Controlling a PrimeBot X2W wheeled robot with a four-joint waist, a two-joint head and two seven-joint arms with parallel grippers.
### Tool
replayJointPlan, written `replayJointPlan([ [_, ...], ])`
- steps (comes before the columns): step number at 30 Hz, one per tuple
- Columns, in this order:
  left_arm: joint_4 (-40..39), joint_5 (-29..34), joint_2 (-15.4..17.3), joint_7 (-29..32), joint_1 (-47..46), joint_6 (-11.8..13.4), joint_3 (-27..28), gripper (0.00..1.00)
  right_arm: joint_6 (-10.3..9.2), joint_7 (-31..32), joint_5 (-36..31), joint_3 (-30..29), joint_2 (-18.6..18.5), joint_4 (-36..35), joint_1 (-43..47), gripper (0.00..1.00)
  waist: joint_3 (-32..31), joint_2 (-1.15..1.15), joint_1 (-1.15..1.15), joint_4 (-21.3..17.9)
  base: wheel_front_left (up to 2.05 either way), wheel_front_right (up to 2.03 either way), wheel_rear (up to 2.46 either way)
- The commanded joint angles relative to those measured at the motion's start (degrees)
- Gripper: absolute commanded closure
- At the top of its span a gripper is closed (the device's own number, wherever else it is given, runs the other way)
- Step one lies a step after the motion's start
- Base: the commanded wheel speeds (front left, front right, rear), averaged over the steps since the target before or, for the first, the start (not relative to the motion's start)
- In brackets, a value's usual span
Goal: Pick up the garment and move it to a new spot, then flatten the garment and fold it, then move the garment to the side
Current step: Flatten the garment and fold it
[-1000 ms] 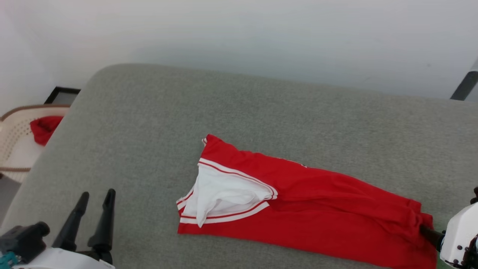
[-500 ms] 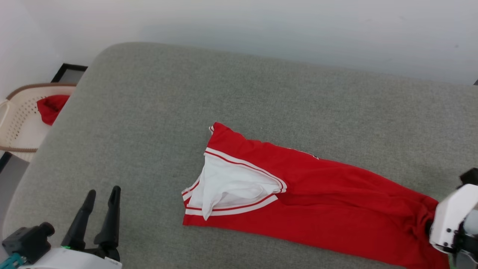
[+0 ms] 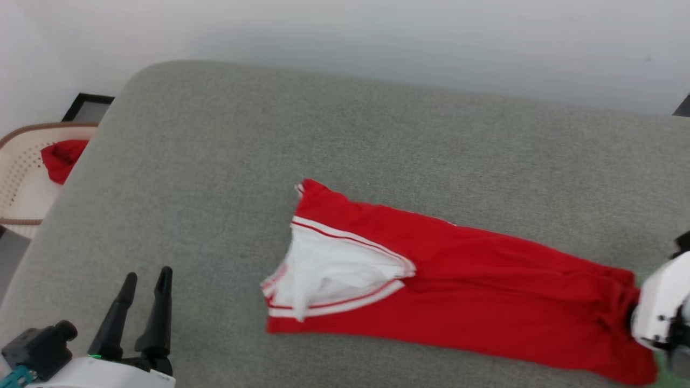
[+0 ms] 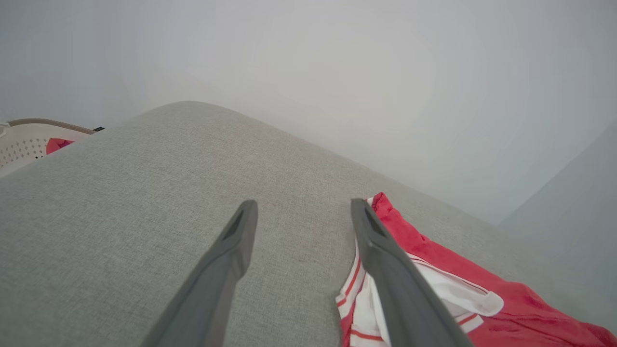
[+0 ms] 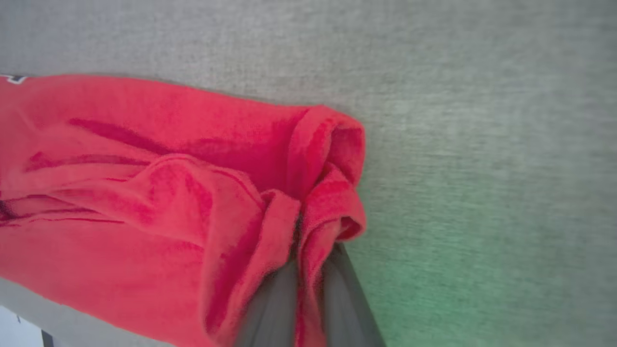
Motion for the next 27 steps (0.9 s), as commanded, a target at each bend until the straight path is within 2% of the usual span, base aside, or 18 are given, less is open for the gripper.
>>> replayJointPlan([
  [1,0.15,0.15,-0.21,-0.17,-0.1,-0.29,0.05,0.0,-0.1,-0.42,-1.09,-1.38,-2.03,1.08,-0.21,1.0,-0.51,0.0,0.0,-0.49,0.0,0.0,0.0],
  [13,0.42,0.38,-0.27,-0.18,1.07,-0.58,0.36,0.0,-0.09,-1.83,-4.67,-6.09,-8.26,4.98,-1.77,1.0,-1.86,0.0,0.0,-2.58,0.0,0.0,0.0],
  [19,0.6,0.02,-0.14,-0.17,1.97,-0.39,0.76,0.0,-0.09,-2.46,-4.23,-4.68,-8.87,4.36,-2.58,1.0,-3.05,0.0,0.0,-3.98,0.0,0.0,0.0],
  [27,0.47,-0.49,0.11,0.41,2.84,-0.18,0.63,0.0,-0.08,0.83,4.22,-1.61,-5.64,-2.86,-0.73,1.0,-5.0,0.0,0.0,-4.85,0.0,0.0,0.0],
])
